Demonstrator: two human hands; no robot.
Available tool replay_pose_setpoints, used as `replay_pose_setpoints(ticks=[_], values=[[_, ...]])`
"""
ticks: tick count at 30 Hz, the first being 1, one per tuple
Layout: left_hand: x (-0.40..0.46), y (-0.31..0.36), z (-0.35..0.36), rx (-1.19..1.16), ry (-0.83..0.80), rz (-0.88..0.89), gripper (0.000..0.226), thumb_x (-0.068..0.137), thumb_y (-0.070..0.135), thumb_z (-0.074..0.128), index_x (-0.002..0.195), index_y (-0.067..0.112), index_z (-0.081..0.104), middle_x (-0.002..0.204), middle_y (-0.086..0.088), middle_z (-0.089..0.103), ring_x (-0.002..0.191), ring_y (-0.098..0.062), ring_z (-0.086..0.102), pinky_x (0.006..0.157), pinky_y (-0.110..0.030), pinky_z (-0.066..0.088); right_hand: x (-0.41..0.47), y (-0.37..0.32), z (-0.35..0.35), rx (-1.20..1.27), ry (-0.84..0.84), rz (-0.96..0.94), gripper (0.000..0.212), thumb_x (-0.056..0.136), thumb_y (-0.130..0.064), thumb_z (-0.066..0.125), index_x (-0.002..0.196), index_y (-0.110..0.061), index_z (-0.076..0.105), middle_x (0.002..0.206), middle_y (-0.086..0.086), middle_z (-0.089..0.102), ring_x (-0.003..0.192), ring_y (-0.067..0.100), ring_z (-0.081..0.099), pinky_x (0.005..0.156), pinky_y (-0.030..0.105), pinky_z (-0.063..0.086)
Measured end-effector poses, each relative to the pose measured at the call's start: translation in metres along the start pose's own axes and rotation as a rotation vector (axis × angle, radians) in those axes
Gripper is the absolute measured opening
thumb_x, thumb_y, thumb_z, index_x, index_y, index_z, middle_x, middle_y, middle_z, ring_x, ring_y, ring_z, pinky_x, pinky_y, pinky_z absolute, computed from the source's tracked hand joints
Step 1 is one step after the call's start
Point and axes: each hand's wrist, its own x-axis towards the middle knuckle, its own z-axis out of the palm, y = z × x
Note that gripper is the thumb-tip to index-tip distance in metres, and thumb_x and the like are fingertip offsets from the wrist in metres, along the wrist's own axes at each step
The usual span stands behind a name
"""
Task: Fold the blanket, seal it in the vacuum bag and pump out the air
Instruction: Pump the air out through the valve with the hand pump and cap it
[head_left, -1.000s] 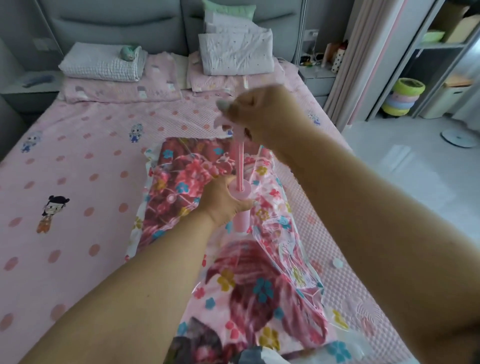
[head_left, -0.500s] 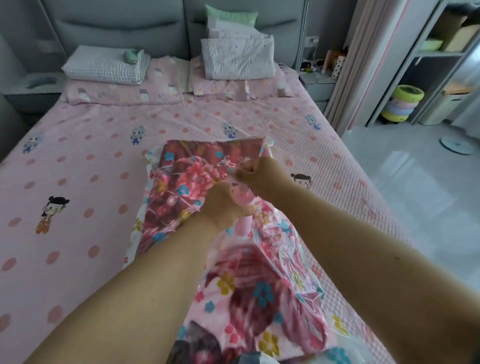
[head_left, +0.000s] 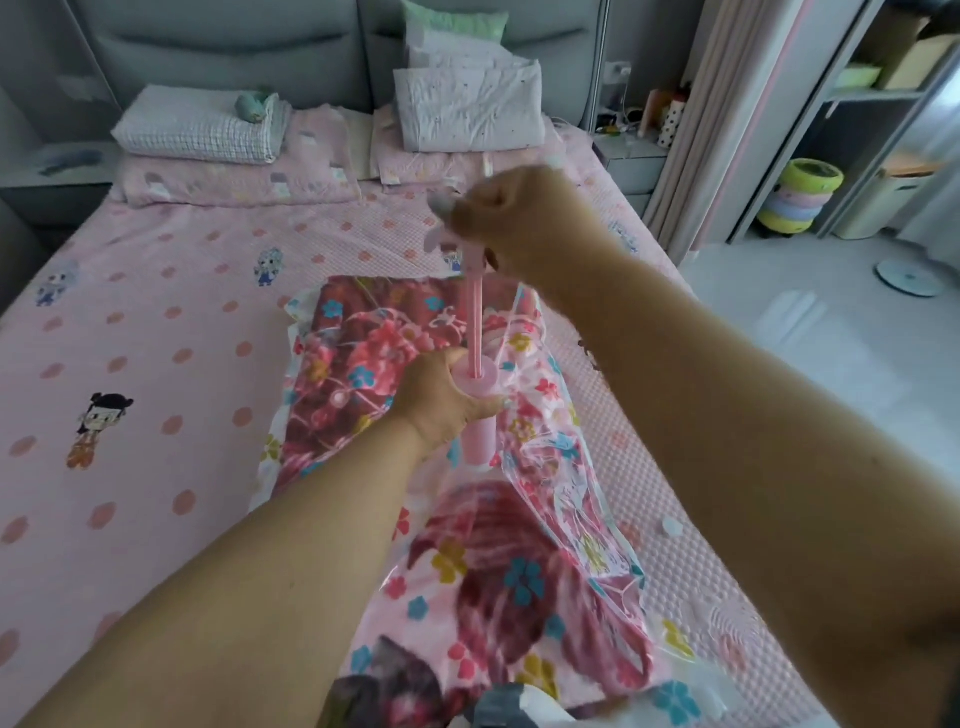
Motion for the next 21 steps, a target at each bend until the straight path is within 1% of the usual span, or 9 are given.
replay_pose_setpoints(ticks=[2, 6, 8, 10, 12, 15, 17, 19, 21], values=[[0.000, 0.000, 0.001, 0.000, -0.008, -0.002, 0.038, 0.062, 0.016, 0.089, 0.076, 0.031, 0.057, 0.078, 0.018, 0.062, 0.068, 0.006, 0.058, 0.052, -0.004, 0.043, -0.001, 0.003, -0.002, 0.125, 0.046, 0.017, 0.044, 0.089, -0.041, 0.061, 0.056, -0.013, 0.058, 0.038, -0.010, 0.047, 0.029, -0.001, 0.035, 0.035, 0.010, 0.031], [-0.002, -0.003, 0.003, 0.047, 0.017, 0.031, 0.039, 0.058, 0.018, 0.090, 0.065, 0.030, 0.054, 0.062, 0.020, 0.057, 0.055, 0.008, 0.055, 0.047, -0.002, 0.036, -0.034, 0.039, 0.041, -0.050, -0.247, 0.330, 0.039, 0.092, -0.031, 0.058, 0.058, -0.013, 0.050, 0.054, -0.001, 0.046, 0.046, 0.008, 0.040, 0.045, 0.016, 0.031], [0.000, -0.002, 0.002, 0.041, 0.025, 0.030, 0.039, 0.058, 0.020, 0.091, 0.069, 0.034, 0.056, 0.069, 0.021, 0.059, 0.060, 0.007, 0.056, 0.050, -0.003, 0.039, -0.018, 0.033, 0.032, 0.055, -0.131, 0.267, 0.034, 0.090, -0.031, 0.060, 0.058, -0.018, 0.055, 0.055, -0.005, 0.051, 0.047, 0.005, 0.043, 0.047, 0.015, 0.035], [0.003, -0.001, 0.001, 0.023, 0.013, 0.009, 0.040, 0.060, 0.019, 0.090, 0.075, 0.036, 0.057, 0.077, 0.021, 0.062, 0.069, 0.005, 0.058, 0.052, -0.004, 0.043, 0.001, 0.008, 0.003, 0.193, 0.021, 0.072, 0.040, 0.083, -0.039, 0.065, 0.047, -0.022, 0.059, 0.052, -0.004, 0.062, 0.037, 0.001, 0.044, 0.039, 0.012, 0.035], [0.003, -0.001, 0.001, 0.011, 0.005, 0.003, 0.041, 0.061, 0.018, 0.090, 0.077, 0.036, 0.057, 0.080, 0.019, 0.062, 0.072, 0.005, 0.058, 0.052, -0.004, 0.044, 0.006, -0.005, -0.006, 0.263, 0.031, -0.067, 0.037, 0.078, -0.050, 0.068, 0.053, -0.022, 0.067, 0.055, -0.005, 0.067, 0.030, -0.001, 0.039, 0.034, 0.010, 0.031], [-0.001, -0.007, 0.000, 0.006, 0.010, -0.003, 0.039, 0.060, 0.016, 0.090, 0.086, 0.027, 0.062, 0.084, 0.012, 0.065, 0.073, -0.004, 0.062, 0.056, -0.009, 0.044, -0.024, 0.027, 0.027, -0.023, -0.200, 0.101, 0.039, 0.087, -0.043, 0.064, 0.087, -0.004, 0.071, 0.057, 0.000, 0.060, 0.040, 0.005, 0.041, 0.041, 0.014, 0.033], [-0.004, -0.010, 0.002, -0.016, -0.007, -0.003, 0.042, 0.059, 0.014, 0.090, 0.093, 0.017, 0.065, 0.085, 0.010, 0.067, 0.075, -0.010, 0.064, 0.057, -0.009, 0.045, -0.038, 0.049, 0.045, -0.123, -0.395, 0.244, 0.040, 0.090, -0.039, 0.060, 0.086, 0.000, 0.065, 0.061, 0.003, 0.052, 0.047, 0.008, 0.040, 0.045, 0.015, 0.035], [-0.003, -0.007, 0.002, 0.005, -0.001, 0.002, 0.040, 0.060, 0.017, 0.090, 0.091, 0.020, 0.064, 0.084, 0.013, 0.067, 0.073, -0.006, 0.063, 0.056, -0.008, 0.044, -0.022, 0.047, 0.040, -0.060, -0.349, 0.243, 0.032, 0.088, -0.038, 0.063, 0.079, -0.007, 0.064, 0.068, 0.003, 0.059, 0.053, 0.010, 0.049, 0.050, 0.019, 0.043], [0.000, -0.003, 0.001, 0.014, 0.005, -0.005, 0.039, 0.061, 0.020, 0.090, 0.085, 0.031, 0.061, 0.084, 0.015, 0.065, 0.074, -0.003, 0.061, 0.059, -0.012, 0.046, 0.004, 0.029, 0.018, 0.021, -0.207, 0.157, 0.024, 0.082, -0.037, 0.068, 0.067, -0.019, 0.063, 0.060, -0.010, 0.063, 0.052, 0.002, 0.053, 0.047, 0.010, 0.044]])
